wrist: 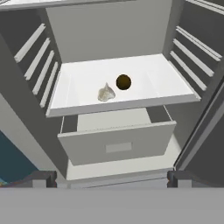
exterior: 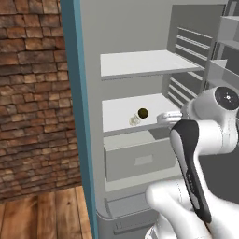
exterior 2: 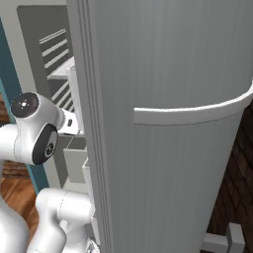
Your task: Retrieve the bottle and the shaker from the cabinet and place them next to the mixing bowl on the counter. Then add garlic from the fridge to the mixing bowl.
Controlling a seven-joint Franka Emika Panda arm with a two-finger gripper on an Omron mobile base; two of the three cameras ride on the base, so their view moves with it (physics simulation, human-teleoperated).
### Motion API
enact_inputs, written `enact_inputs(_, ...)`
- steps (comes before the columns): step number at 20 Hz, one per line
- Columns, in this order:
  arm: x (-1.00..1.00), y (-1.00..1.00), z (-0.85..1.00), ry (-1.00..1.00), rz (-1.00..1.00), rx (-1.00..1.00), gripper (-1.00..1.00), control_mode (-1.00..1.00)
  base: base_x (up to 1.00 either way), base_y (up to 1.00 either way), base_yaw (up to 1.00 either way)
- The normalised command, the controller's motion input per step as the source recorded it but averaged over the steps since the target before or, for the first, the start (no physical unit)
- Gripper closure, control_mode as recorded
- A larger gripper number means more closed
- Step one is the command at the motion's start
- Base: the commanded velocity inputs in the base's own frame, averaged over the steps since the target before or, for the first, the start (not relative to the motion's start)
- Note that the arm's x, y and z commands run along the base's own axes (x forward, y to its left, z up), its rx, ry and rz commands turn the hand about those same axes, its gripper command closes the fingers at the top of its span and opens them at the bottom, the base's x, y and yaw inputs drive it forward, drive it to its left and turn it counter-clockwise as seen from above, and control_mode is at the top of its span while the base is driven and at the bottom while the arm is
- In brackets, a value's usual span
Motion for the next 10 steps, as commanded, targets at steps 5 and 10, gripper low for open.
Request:
enact_inputs(5, 0.09, 0.14, -0.03, 0.05, 0.00, 0.00, -1.00, -1.00, 0.00, 0.00, 0.00)
enact_inputs(10, 0.12, 0.01, -0.05, 0.10, 0.00, 0.00, -1.00, -1.00, 0.00, 0.00, 0.00)
